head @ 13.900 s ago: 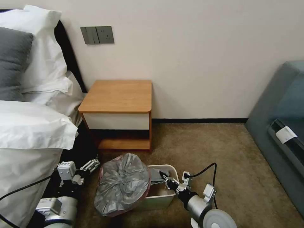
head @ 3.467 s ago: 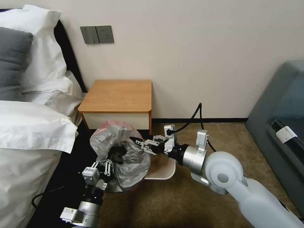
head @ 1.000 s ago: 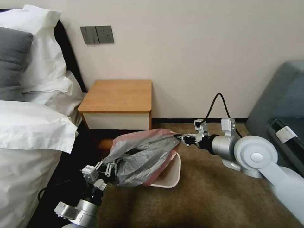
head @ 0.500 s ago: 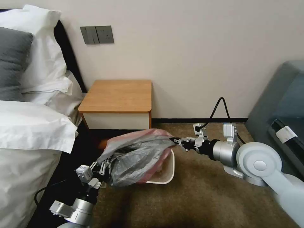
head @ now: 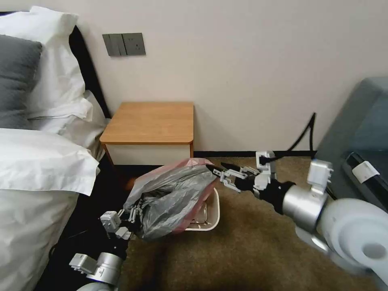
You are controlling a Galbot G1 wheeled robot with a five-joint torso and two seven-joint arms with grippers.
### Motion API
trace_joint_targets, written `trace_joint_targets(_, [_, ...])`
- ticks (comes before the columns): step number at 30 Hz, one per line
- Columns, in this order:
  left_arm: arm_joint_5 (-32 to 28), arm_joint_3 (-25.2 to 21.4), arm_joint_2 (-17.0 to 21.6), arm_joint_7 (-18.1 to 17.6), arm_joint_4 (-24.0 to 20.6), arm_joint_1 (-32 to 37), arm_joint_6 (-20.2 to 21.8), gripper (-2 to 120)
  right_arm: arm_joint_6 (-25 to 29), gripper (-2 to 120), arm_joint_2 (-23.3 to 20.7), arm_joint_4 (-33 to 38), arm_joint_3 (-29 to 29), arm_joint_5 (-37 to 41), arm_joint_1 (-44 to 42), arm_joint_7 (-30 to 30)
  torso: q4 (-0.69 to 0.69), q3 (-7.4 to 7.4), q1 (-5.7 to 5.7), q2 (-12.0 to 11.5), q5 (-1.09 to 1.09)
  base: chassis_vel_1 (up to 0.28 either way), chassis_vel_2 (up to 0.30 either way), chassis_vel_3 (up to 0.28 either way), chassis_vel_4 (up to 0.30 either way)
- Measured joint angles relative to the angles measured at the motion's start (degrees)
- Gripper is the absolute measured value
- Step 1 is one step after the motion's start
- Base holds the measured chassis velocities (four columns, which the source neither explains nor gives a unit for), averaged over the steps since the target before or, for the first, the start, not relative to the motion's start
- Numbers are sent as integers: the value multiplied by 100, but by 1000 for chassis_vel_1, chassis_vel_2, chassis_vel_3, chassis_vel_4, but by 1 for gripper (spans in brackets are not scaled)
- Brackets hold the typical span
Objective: Pick up the garbage bag from the table and place it over the trash can.
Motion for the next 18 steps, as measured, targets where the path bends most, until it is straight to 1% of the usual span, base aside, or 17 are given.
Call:
trace_joint_targets(1, [1,22,1,-35,-14,-4,0,10,-5,87,64,0,-64,106,-12,122,0,0,0,0,0,0,0,0,0])
trace_joint_targets(2, [1,22,1,-35,-14,-4,0,10,-5,87,64,0,-64,106,-12,122,0,0,0,0,0,0,0,0,0])
trace_joint_targets(3, [26,80,1,-133,-46,-17,-5,10,-7,93,226,0,-194,423,17,378,1,0,0,0,1,0,0,0,0])
trace_joint_targets(4, [67,114,1,-187,-75,-24,-18,10,-7,98,325,0,-267,635,45,525,2,0,0,0,0,0,0,0,0])
trace_joint_targets(5, [120,135,1,-227,-106,-30,-30,10,-2,99,421,-1,-333,858,63,681,2,0,0,0,0,0,0,0,0])
trace_joint_targets(6, [120,135,1,-227,-106,-30,-30,10,-2,99,421,-1,-333,858,63,681,2,0,0,0,0,0,0,0,0])
trace_joint_targets(8, [228,183,-1,-289,-179,-39,-74,10,71,100,638,-6,-431,1527,66,1162,2,0,0,0,0,0,0,0,0])
trace_joint_targets(9, [228,183,-1,-289,-179,-39,-74,10,71,100,638,-6,-431,1527,66,1162,2,0,0,0,0,0,0,0,0])
trace_joint_targets(10, [256,208,-6,-311,-223,-38,-84,10,147,100,782,-11,-465,1895,63,1483,1,0,0,0,0,0,0,0,0])
trace_joint_targets(11, [271,220,-11,-321,-251,-36,-87,10,218,100,870,-14,-492,2034,53,1609,1,0,0,0,0,0,0,0,0])
trace_joint_targets(13, [293,229,-21,-332,-298,-27,-90,10,324,100,1030,-18,-550,2143,29,1704,1,0,0,0,0,0,0,0,0])
trace_joint_targets(18, [299,212,-37,-341,-352,-20,-92,10,402,100,1223,-22,-702,2111,22,1749,1,0,0,0,0,0,0,0,0])
